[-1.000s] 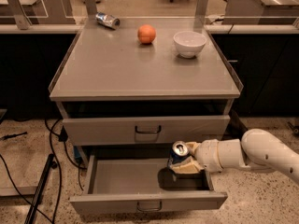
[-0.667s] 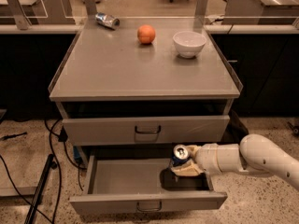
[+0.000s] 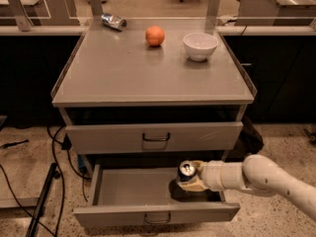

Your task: Place pepsi can into middle drawer

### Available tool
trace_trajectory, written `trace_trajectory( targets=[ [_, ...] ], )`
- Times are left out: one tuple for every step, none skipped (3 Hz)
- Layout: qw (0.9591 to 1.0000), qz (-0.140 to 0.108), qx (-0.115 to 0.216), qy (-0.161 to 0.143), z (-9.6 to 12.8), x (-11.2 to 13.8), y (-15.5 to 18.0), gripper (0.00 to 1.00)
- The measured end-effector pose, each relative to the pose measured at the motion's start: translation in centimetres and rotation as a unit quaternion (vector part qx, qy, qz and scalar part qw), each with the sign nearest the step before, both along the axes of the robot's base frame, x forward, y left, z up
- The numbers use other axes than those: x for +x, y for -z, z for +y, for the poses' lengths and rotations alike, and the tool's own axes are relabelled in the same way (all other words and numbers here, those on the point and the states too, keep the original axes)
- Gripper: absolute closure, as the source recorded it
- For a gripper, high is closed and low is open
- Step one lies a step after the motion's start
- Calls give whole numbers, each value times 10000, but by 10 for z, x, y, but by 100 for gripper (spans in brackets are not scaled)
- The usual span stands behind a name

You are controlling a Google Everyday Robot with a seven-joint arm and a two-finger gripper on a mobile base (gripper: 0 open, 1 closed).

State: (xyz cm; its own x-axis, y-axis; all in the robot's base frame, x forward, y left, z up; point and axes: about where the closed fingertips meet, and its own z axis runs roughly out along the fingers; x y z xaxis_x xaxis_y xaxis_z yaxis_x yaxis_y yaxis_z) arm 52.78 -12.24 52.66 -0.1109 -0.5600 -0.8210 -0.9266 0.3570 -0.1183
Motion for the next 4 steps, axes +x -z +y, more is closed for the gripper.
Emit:
trace_trajectory(
  targets=[
    [10000, -63, 61, -21, 9, 9, 29, 100],
    [9998, -87, 162, -95, 21, 16, 53, 100],
    [9996, -92, 168, -202, 32, 22, 70, 100],
    [9995, -67, 71, -314, 40, 29, 84, 100]
  ],
)
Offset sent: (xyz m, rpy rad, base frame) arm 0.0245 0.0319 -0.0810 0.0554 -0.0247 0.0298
